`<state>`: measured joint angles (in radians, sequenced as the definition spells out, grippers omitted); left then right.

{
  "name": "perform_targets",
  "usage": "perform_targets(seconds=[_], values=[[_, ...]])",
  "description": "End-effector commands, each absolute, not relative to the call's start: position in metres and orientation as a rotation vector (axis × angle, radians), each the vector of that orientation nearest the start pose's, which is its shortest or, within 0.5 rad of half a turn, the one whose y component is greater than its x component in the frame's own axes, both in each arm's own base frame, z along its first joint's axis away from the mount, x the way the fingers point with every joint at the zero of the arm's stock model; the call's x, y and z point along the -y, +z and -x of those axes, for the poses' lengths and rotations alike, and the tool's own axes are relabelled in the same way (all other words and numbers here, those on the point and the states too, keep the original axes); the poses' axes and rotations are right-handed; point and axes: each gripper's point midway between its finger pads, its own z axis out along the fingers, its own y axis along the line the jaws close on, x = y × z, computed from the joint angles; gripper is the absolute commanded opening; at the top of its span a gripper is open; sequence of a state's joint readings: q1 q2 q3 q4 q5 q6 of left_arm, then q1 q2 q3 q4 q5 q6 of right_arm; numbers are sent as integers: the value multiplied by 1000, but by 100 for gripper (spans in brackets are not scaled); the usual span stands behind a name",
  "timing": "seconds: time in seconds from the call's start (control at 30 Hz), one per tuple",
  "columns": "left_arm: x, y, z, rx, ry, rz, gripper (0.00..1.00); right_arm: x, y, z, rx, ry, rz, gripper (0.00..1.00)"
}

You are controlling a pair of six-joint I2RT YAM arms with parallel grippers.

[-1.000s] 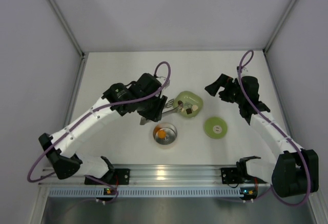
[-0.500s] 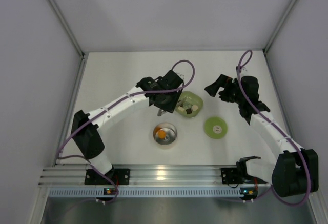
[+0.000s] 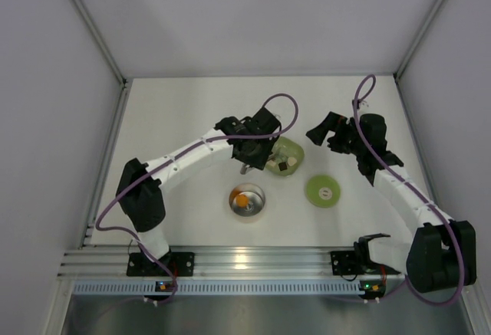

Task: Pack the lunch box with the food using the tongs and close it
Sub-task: Pick up the fake food from the plate.

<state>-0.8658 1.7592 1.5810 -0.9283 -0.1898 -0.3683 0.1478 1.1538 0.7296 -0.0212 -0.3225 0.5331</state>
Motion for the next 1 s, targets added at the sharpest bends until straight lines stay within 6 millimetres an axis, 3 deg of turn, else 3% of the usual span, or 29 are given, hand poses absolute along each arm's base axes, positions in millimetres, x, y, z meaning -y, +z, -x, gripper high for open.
perform_targets(seconds=[0.0,0.2,0.67,0.8,0.97], values=[[303,158,-281,-2538,-209,-568,48,-132,191,-345,-2041,746,-144,99],[303,153,-278,-2551,-215,-581,47,-130,188,-344,-2046,741,-152,99],[306,155,-277,-2544,-241,-590,31,-130,187,-342,-2049,741,-154,99],[308,161,-279,-2527,-253,-590,31,-130,188,-342,-2046,738,-155,98],[307,155,-277,-2552,-232,-606,38,-129,188,-340,-2047,735,-156,99]])
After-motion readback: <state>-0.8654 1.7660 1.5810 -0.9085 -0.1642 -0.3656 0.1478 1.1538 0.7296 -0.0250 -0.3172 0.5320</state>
